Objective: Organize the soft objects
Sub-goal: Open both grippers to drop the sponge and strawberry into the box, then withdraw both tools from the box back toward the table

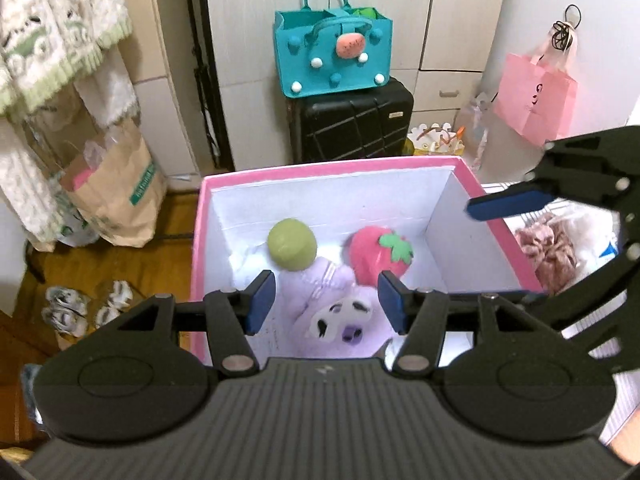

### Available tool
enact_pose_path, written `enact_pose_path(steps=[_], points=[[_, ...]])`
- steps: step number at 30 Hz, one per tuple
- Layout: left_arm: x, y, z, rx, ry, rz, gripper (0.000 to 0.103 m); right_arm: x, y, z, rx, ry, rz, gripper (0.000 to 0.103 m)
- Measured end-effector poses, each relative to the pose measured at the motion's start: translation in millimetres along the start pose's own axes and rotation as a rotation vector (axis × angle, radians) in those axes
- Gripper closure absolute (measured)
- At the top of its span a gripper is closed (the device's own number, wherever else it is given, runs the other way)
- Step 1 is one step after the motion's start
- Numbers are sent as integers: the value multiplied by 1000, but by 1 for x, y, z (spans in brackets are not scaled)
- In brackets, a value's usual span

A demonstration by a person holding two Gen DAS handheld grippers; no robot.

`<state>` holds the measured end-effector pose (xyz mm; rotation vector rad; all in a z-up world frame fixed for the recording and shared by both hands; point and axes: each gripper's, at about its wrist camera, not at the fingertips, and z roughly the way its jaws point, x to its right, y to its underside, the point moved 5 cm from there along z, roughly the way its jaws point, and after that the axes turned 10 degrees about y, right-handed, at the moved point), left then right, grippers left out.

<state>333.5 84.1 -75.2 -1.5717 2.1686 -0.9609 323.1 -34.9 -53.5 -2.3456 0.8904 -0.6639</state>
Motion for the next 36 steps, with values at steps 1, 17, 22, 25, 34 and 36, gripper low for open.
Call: enact_pose_path(steps=[1,17,22,25,34,36], points=[[2,2,-6,3,-10,10,46,0,2,-7,8,7,9,38],[46,30,-85,-27,40,55,42,-12,27,-97,44,-29,133,38],[68,38,-104,-45,65,83,41,-18,34,-125,60,-35,146,38],[80,43,-117,-46,79,97,41,-19,38,-140,70,-34,151,38],[110,61,-151,-64,110,144,40,-23,57,-182,81,-8,168,37],[117,66,-156,-74,121,143,40,-24,63,-188,68,12,180,37]])
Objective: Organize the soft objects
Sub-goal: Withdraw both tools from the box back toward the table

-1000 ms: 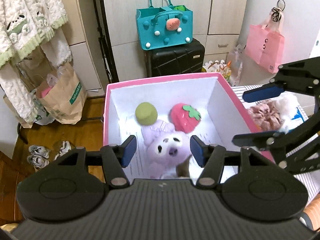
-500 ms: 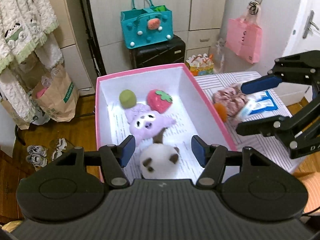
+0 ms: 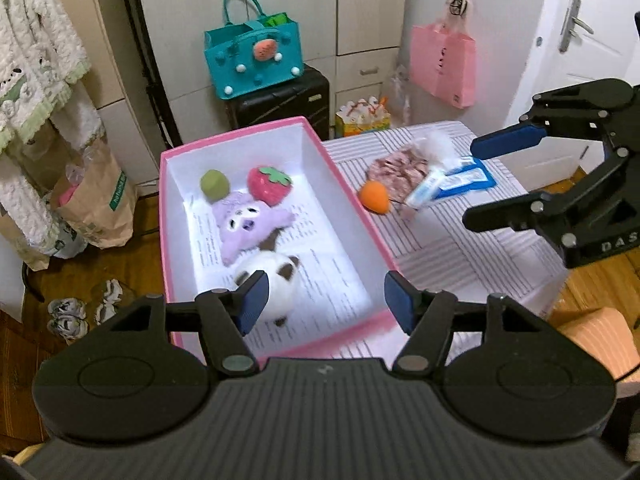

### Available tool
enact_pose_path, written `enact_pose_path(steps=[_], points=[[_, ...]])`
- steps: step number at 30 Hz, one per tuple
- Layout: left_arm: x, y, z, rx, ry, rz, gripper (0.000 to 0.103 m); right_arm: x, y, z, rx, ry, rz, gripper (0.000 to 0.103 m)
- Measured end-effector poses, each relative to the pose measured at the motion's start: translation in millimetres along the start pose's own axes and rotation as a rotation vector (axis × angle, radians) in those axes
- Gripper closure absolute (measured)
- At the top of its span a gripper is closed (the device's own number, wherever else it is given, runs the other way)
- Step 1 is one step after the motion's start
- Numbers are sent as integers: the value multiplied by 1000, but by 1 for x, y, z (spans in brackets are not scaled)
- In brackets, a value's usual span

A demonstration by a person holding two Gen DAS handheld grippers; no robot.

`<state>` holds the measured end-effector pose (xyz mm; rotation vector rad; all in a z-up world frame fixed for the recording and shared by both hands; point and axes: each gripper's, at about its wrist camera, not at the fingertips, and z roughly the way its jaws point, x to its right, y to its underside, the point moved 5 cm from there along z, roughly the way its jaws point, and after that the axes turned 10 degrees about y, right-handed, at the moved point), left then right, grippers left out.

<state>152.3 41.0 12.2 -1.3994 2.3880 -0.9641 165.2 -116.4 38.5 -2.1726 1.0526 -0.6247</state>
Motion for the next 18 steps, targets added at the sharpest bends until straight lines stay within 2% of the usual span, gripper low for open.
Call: enact_pose_path(steps=[7,13,18], points=[[29,10,-13,8,41,36,40,6,29,-28,-13,30,46,37],[44,21,-2,-8,47,71,40,12,65,-51,-22,45,79,36],[58,32,17,-43,88,99,40,16,96,-60,-39,50,104,35]])
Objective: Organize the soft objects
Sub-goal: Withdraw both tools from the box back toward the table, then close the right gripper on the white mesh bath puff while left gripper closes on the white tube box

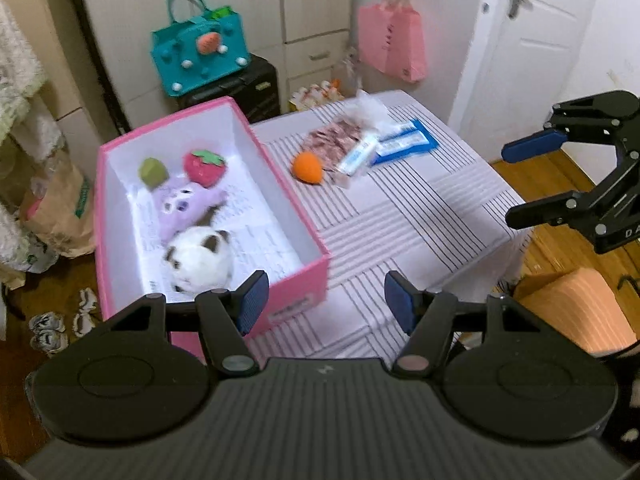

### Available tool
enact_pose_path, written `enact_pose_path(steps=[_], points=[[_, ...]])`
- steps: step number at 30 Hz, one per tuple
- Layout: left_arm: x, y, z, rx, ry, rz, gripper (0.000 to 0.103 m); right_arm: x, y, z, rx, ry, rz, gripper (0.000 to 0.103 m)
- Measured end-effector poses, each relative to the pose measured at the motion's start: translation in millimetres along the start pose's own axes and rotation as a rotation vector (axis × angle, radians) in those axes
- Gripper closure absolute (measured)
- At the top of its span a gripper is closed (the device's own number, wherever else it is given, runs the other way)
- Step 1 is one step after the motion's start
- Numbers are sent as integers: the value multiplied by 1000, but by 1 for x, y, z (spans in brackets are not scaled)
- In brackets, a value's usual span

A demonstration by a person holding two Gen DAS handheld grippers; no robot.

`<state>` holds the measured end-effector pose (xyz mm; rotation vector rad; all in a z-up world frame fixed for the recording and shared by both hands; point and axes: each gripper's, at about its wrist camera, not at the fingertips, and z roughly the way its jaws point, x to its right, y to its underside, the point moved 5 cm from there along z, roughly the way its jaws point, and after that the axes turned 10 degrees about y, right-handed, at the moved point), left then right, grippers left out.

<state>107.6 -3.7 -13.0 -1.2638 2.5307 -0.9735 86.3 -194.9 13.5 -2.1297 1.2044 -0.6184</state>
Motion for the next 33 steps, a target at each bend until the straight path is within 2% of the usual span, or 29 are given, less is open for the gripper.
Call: enact_pose_path(steps=[5,11,18,30,33], points=[[19,3,17,8,44,31,40,6,25,2,-21,-5,14,34],[41,-6,40,61,73,75,40,20,48,19,-34,-21,52,34],[56,-24,80,109,95,89,41,47,59,46,-22,-38,87,34],[42,-59,155,175,-10,77,42,100,55,91,9,26,100,34],[33,-71,177,163,-34,54,42,115,52,105,21,36,126,34]])
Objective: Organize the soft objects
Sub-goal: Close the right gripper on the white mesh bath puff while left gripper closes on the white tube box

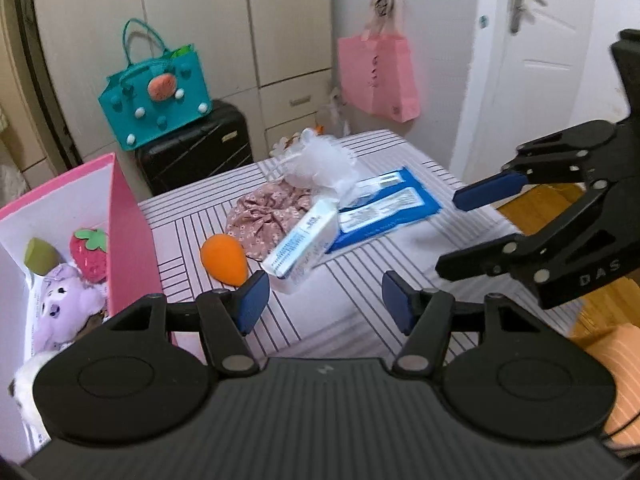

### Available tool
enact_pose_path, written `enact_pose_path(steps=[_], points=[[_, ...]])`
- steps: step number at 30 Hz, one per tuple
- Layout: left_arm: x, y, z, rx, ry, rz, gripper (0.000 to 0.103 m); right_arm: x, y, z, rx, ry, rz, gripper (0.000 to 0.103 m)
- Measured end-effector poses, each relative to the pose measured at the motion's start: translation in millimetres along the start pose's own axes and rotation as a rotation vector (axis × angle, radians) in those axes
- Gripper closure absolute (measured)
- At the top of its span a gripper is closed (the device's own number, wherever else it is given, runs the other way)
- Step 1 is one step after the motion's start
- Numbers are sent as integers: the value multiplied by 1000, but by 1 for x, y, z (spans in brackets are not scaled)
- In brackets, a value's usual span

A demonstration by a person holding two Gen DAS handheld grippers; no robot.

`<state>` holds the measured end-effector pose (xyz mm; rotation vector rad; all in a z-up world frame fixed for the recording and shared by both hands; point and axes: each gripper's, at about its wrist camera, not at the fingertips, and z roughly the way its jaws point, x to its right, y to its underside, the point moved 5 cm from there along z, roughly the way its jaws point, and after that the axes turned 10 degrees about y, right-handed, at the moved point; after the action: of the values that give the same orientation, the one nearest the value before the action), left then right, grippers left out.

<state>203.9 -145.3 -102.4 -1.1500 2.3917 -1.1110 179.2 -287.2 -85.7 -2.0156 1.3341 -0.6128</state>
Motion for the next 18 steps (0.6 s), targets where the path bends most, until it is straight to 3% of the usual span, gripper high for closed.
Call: enact_pose_path(steps=[7,11,18], points=[[-10,-11,34,40,-45,-29,43,29,-19,37,53,58,32,34],[-16,-8,52,48,-114,-52,43,47,-34,59,60,34,110,34],[-24,-5,61,94,-138,-88,43,64,-49,96,49,3,194,27]])
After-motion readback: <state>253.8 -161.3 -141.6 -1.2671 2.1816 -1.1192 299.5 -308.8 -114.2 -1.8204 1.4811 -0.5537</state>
